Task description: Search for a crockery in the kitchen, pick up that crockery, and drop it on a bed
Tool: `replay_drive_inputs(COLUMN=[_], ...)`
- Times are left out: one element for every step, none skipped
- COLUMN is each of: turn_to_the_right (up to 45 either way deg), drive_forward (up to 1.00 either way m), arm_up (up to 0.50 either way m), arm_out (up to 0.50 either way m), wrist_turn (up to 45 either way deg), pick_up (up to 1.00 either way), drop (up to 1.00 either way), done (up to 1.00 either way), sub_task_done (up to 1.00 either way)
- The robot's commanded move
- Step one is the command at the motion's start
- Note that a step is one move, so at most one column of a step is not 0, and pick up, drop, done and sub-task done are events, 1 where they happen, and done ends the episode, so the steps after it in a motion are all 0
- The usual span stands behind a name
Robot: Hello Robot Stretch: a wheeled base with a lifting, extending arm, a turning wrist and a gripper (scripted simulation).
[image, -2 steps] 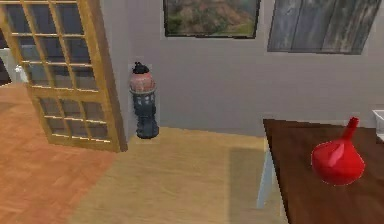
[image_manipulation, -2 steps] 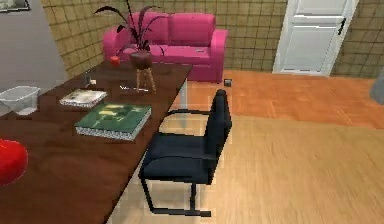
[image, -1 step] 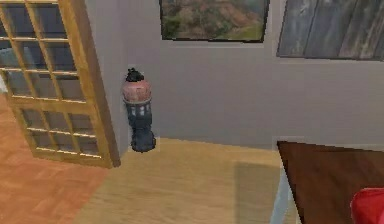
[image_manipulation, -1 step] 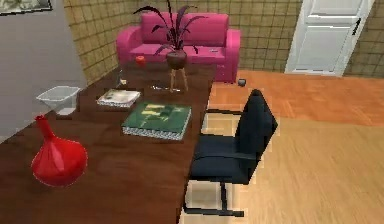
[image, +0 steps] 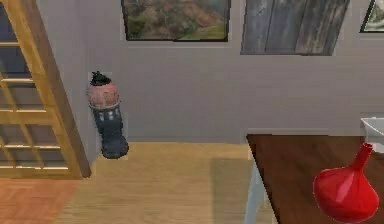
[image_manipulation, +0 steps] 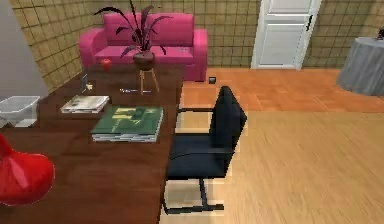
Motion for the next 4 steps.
replay_drive_inputs(turn_to_the_right=[0.0,-12.0,45.0,45.0], drive_forward=[0.65,0.0,0.0,0.0], arm_up=[0.0,0.0,0.0,0.0], arm_out=[0.0,0.0,0.0,0.0], wrist_turn=[0.0,0.0,0.0,0.0], pick_up=[0.0,0.0,0.0,0.0], drop=[0.0,0.0,0.0,0.0], done=[0.0,0.0,0.0,0.0], sub_task_done=[0.0,0.0,0.0,0.0])
